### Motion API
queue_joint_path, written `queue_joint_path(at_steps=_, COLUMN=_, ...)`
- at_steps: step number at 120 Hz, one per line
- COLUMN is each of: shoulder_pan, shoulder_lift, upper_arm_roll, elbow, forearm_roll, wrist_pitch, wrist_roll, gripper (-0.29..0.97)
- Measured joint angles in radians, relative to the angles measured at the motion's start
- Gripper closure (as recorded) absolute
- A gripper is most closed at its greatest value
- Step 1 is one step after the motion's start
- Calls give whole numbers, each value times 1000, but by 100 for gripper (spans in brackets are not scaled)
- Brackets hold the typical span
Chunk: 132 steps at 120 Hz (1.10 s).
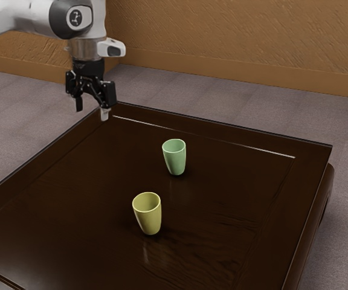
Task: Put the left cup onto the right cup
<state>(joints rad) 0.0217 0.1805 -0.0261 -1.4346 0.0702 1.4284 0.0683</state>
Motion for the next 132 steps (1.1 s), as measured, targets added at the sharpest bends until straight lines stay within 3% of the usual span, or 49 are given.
queue_joint_path(at_steps=30, shoulder_pan=17, shoulder_lift=28, upper_arm_roll=-1, elbow=15, forearm_roll=-8, wrist_pitch=38, wrist_roll=-4, gripper=0)
queue_joint_path(at_steps=87, shoulder_pan=53, shoulder_lift=473, upper_arm_roll=-7, elbow=499, forearm_roll=-5, wrist_pitch=55, wrist_roll=-7, gripper=0)
queue_joint_path(at_steps=116, shoulder_pan=63, shoulder_lift=656, upper_arm_roll=-13, elbow=687, forearm_roll=-6, wrist_pitch=59, wrist_roll=-8, gripper=0)
queue_joint_path(at_steps=132, shoulder_pan=58, shoulder_lift=725, upper_arm_roll=-13, elbow=707, forearm_roll=-8, wrist_pitch=100, wrist_roll=-13, gripper=0)
